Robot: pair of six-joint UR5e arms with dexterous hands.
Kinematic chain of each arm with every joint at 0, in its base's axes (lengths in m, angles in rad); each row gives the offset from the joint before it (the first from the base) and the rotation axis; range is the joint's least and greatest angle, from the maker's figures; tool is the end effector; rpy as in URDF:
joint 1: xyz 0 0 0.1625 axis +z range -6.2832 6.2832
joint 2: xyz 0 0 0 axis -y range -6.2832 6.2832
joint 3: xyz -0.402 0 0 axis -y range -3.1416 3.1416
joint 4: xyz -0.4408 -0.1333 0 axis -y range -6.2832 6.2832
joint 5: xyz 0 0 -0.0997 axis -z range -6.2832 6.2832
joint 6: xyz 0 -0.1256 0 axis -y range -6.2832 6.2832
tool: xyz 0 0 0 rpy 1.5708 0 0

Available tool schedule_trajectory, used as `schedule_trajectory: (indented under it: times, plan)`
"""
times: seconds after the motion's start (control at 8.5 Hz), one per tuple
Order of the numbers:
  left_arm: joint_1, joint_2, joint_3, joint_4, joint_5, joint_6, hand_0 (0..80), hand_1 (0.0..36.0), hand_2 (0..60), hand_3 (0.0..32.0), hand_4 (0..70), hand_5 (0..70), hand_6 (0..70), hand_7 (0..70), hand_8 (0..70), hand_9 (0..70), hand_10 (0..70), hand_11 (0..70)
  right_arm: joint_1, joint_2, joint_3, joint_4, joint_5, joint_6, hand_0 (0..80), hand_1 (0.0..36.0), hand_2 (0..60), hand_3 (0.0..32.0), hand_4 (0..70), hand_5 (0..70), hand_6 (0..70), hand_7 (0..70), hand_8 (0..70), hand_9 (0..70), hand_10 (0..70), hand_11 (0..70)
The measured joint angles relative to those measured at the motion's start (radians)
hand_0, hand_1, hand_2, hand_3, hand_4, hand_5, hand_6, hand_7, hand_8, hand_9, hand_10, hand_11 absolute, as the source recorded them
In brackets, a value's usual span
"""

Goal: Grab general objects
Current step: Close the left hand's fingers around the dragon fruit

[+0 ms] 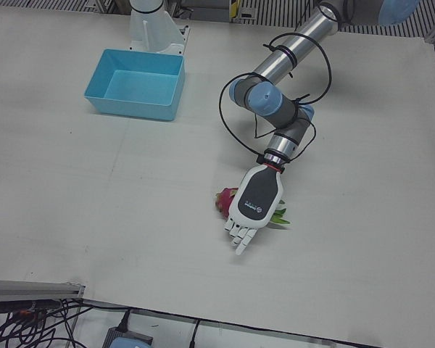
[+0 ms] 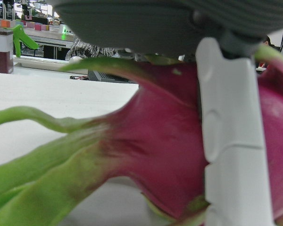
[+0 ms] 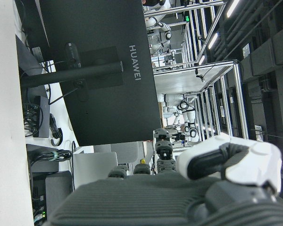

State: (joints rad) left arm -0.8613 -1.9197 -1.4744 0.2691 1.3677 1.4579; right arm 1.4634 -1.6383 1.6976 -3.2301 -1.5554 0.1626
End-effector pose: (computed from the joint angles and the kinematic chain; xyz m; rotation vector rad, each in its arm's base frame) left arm 0.3263 -0.6235 0.5319 0.7491 1.4479 -0.9177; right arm 0.0771 -0.5469 0.6408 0.2730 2.1370 -2.2169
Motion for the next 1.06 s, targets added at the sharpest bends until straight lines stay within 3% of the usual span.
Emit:
schedule_trajectory:
  times: [0.12,0.24,0.35,0.47,0.71,0.82,1.06]
  plan:
    - [0.002,0.0,-0.003,0.002,0.0,0.0,52.3,33.7,60.0,0.0,49.5,70.0,46.4,68.9,33.5,42.5,13.5,20.9,0.0,0.0,0.0,0.0,0.0,0.0,0.0,0.0,0.0,0.0,0.0,0.0,0.0,0.0,0.0,0.0,0.0,0.0]
    - [0.003,-0.001,-0.007,0.004,-0.002,0.001,58.6,36.0,60.0,0.0,49.4,70.0,59.0,70.0,46.2,58.3,23.2,35.7,0.0,0.0,0.0,0.0,0.0,0.0,0.0,0.0,0.0,0.0,0.0,0.0,0.0,0.0,0.0,0.0,0.0,0.0]
    - [0.003,0.0,-0.011,0.007,-0.006,0.001,78.8,36.0,60.0,0.0,50.2,70.0,70.0,70.0,61.9,70.0,37.3,55.5,0.0,0.0,0.0,0.0,0.0,0.0,0.0,0.0,0.0,0.0,0.0,0.0,0.0,0.0,0.0,0.0,0.0,0.0]
    - [0.003,0.0,-0.016,0.008,-0.01,0.001,80.0,36.0,60.0,0.0,53.7,70.0,70.0,70.0,70.0,70.0,48.5,70.0,0.0,0.0,0.0,0.0,0.0,0.0,0.0,0.0,0.0,0.0,0.0,0.0,0.0,0.0,0.0,0.0,0.0,0.0]
    - [0.002,0.001,-0.02,0.01,-0.013,0.001,80.0,36.0,60.0,0.0,60.5,70.0,70.0,70.0,70.0,70.0,66.3,70.0,0.0,0.0,0.0,0.0,0.0,0.0,0.0,0.0,0.0,0.0,0.0,0.0,0.0,0.0,0.0,0.0,0.0,0.0]
    - [0.002,0.001,-0.02,0.01,-0.013,0.0,80.0,36.0,60.0,0.0,60.2,70.0,70.0,70.0,70.0,70.0,70.0,70.0,0.0,0.0,0.0,0.0,0.0,0.0,0.0,0.0,0.0,0.0,0.0,0.0,0.0,0.0,0.0,0.0,0.0,0.0]
    - [-0.003,0.002,-0.039,0.01,-0.01,-0.005,80.0,36.0,60.0,0.0,60.3,70.0,70.0,70.0,70.0,70.0,70.0,70.0,0.0,0.0,0.001,0.0,0.0,0.0,0.0,0.0,0.0,0.0,0.0,0.0,0.0,0.0,0.0,0.0,0.0,0.0]
